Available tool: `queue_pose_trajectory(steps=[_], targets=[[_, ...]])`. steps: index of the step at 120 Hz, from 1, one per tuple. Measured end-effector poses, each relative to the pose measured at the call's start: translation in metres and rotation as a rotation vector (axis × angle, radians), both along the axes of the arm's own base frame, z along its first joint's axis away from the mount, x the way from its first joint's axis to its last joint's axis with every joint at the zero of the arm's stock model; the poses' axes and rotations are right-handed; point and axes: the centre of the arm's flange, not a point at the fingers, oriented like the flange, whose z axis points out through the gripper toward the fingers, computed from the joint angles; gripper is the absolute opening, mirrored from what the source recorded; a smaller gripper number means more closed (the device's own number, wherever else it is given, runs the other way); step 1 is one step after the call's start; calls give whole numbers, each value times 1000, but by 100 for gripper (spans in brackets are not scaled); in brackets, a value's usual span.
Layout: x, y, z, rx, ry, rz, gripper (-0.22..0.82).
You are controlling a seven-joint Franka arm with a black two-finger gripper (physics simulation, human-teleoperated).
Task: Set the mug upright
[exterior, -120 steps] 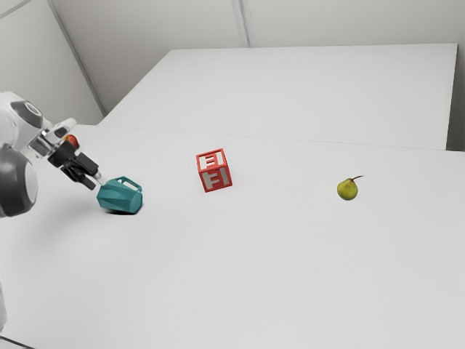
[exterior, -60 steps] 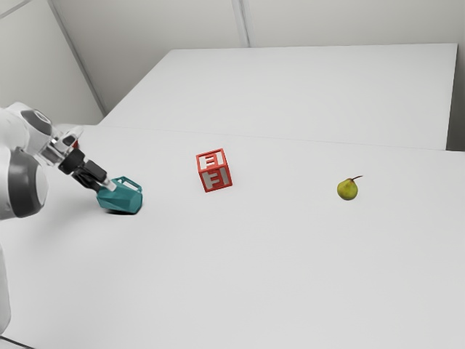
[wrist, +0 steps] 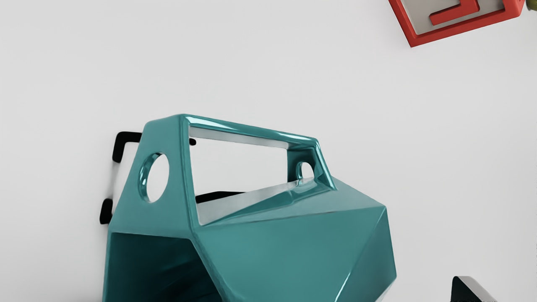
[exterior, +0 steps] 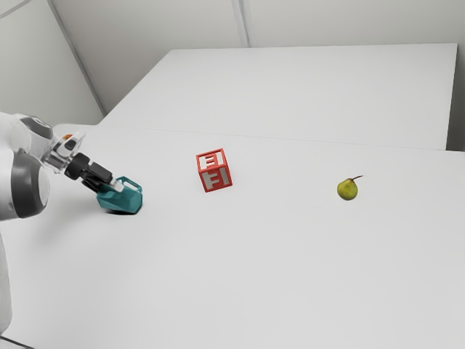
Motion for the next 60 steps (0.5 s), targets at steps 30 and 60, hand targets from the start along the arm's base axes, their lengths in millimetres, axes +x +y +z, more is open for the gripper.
queue_pose_trajectory(steps=[30,60], targets=[[0,-2,0,-14,-8,-6,28],[3,-6,6,-27,-26,-10,4]])
